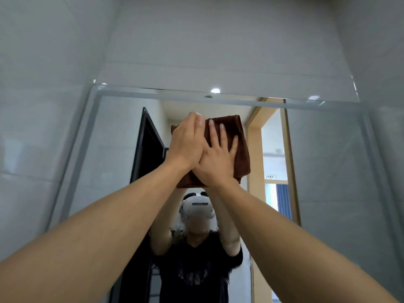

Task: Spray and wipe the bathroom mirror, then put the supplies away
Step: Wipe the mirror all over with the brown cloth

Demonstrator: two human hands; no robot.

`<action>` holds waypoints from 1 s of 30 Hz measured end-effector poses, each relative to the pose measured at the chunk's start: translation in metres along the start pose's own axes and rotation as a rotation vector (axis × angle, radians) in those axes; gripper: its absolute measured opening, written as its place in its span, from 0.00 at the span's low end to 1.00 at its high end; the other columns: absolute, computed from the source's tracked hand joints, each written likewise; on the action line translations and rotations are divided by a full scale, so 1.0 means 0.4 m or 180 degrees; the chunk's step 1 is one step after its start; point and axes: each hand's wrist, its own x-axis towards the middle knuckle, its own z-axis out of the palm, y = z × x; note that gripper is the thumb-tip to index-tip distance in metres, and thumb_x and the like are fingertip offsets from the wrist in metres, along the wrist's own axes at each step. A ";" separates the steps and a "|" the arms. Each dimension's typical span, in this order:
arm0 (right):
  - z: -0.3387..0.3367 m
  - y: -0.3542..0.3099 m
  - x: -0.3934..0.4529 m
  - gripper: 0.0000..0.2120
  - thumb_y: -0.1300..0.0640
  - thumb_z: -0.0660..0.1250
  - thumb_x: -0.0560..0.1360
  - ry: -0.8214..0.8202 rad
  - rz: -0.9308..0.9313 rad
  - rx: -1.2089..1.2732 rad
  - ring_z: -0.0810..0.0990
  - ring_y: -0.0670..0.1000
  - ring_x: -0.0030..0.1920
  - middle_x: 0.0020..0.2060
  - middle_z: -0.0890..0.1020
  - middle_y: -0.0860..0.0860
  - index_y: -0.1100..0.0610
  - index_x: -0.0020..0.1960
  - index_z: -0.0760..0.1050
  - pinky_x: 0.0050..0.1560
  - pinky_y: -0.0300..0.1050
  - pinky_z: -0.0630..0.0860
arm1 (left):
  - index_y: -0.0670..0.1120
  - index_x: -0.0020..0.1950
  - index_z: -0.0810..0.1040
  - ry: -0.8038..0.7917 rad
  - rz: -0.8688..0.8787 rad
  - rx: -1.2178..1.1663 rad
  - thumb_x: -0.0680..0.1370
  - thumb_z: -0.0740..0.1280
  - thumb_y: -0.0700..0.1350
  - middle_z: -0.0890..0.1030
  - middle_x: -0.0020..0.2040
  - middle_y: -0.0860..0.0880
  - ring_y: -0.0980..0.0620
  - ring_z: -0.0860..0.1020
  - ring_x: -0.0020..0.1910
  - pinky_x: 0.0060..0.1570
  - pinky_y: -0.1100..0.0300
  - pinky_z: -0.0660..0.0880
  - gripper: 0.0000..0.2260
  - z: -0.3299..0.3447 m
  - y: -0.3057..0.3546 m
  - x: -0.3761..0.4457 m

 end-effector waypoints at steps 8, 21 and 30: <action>-0.061 0.082 0.008 0.34 0.52 0.62 0.80 -0.0307 -0.0295 0.0857 0.42 0.50 0.82 0.83 0.49 0.48 0.45 0.82 0.52 0.80 0.59 0.39 | 0.44 0.58 0.77 -0.0071 -0.0147 -0.0201 0.85 0.51 0.48 0.80 0.53 0.48 0.53 0.76 0.53 0.50 0.66 0.70 0.16 0.028 -0.005 -0.017; -0.221 0.388 -0.082 0.26 0.51 0.58 0.83 0.0120 -0.0148 -0.0305 0.53 0.52 0.81 0.81 0.58 0.49 0.45 0.80 0.59 0.79 0.55 0.54 | 0.57 0.80 0.53 -0.0170 0.0122 0.2325 0.79 0.53 0.67 0.45 0.82 0.43 0.45 0.43 0.81 0.78 0.46 0.42 0.32 0.221 -0.054 -0.063; -0.300 0.530 -0.163 0.27 0.50 0.57 0.83 0.0104 0.0013 -0.0417 0.53 0.54 0.81 0.81 0.57 0.50 0.45 0.81 0.55 0.79 0.54 0.53 | 0.59 0.81 0.45 -0.0761 0.0784 0.2599 0.79 0.48 0.68 0.40 0.81 0.43 0.46 0.38 0.80 0.77 0.42 0.39 0.32 0.513 0.102 -0.115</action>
